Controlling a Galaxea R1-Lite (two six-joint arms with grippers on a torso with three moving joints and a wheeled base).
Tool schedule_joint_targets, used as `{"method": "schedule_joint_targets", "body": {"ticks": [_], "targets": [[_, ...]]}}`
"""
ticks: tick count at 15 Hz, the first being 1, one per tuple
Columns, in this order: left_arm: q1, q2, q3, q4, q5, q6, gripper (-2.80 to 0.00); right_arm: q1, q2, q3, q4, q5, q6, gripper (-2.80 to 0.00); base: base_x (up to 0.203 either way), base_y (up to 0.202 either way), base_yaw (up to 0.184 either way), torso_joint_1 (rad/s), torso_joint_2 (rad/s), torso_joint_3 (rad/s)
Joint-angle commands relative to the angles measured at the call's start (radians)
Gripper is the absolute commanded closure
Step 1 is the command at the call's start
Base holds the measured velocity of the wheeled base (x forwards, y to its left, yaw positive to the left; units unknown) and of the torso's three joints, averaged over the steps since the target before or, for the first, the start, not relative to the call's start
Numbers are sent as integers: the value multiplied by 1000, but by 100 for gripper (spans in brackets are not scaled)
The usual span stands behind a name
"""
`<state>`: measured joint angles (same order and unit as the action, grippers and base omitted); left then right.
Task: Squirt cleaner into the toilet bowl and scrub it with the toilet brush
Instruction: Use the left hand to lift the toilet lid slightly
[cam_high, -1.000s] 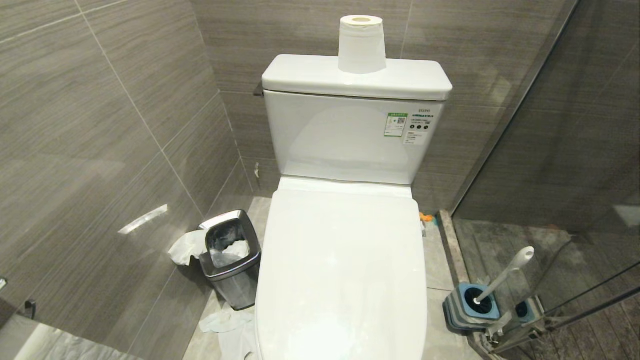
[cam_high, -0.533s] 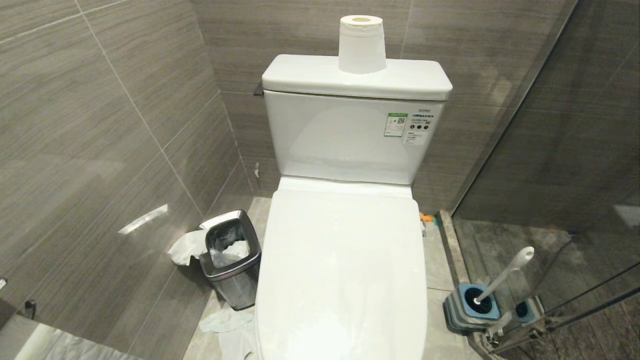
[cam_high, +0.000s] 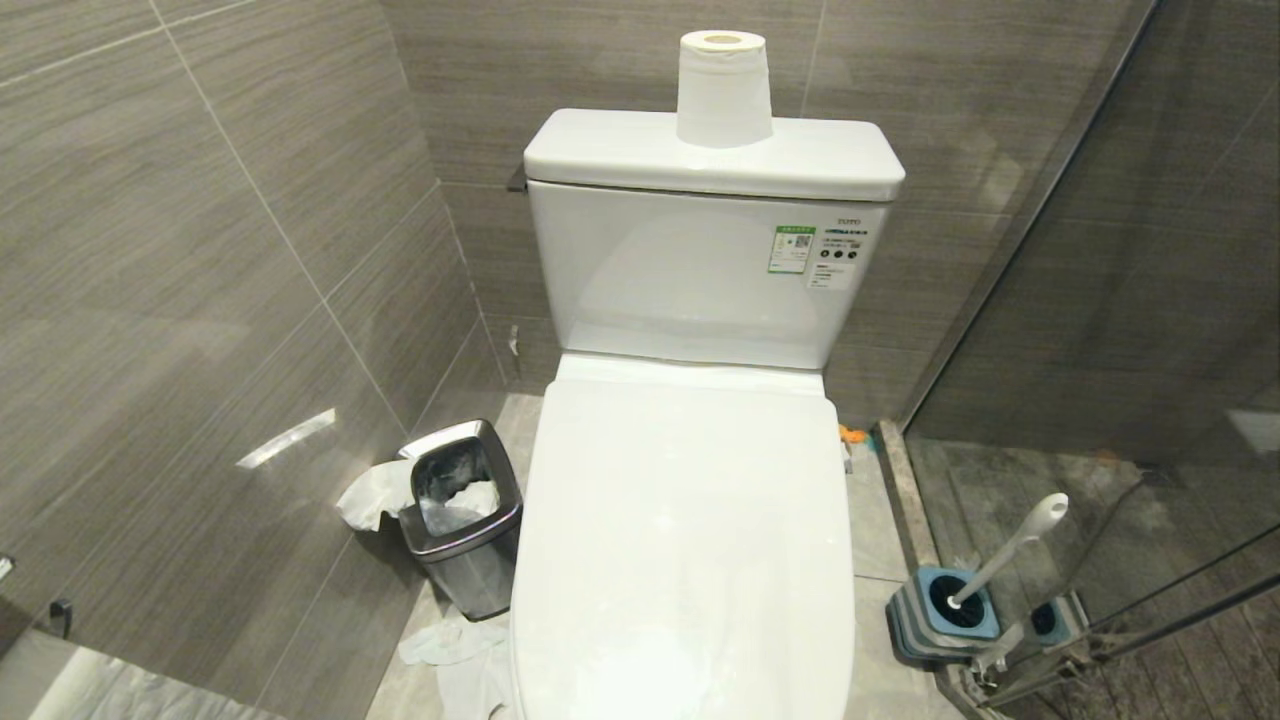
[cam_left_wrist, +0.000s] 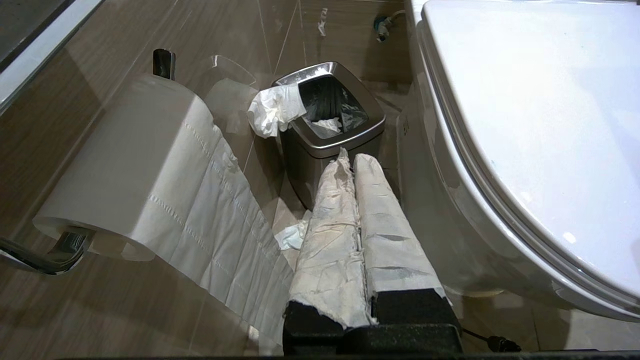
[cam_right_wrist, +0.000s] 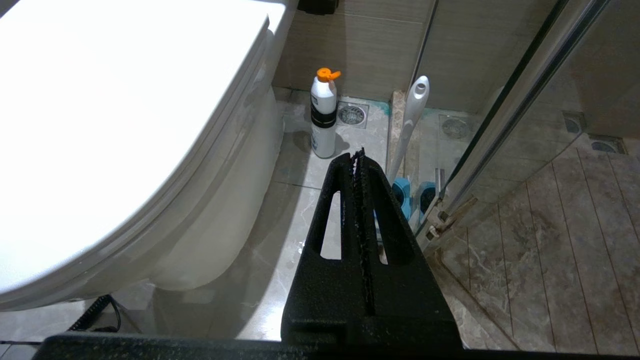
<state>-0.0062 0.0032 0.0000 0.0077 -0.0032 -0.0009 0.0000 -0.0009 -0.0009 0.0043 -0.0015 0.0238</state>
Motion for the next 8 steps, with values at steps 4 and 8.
{"method": "schedule_joint_targets", "body": {"ticks": [4, 8], "targets": [[0, 0, 3, 0, 0, 1, 0, 0, 1, 0, 0, 0, 0, 0, 0, 0, 0, 0, 0, 0], [0, 0, 3, 0, 0, 1, 0, 0, 1, 0, 0, 0, 1, 0, 0, 0, 0, 0, 0, 0]]}}
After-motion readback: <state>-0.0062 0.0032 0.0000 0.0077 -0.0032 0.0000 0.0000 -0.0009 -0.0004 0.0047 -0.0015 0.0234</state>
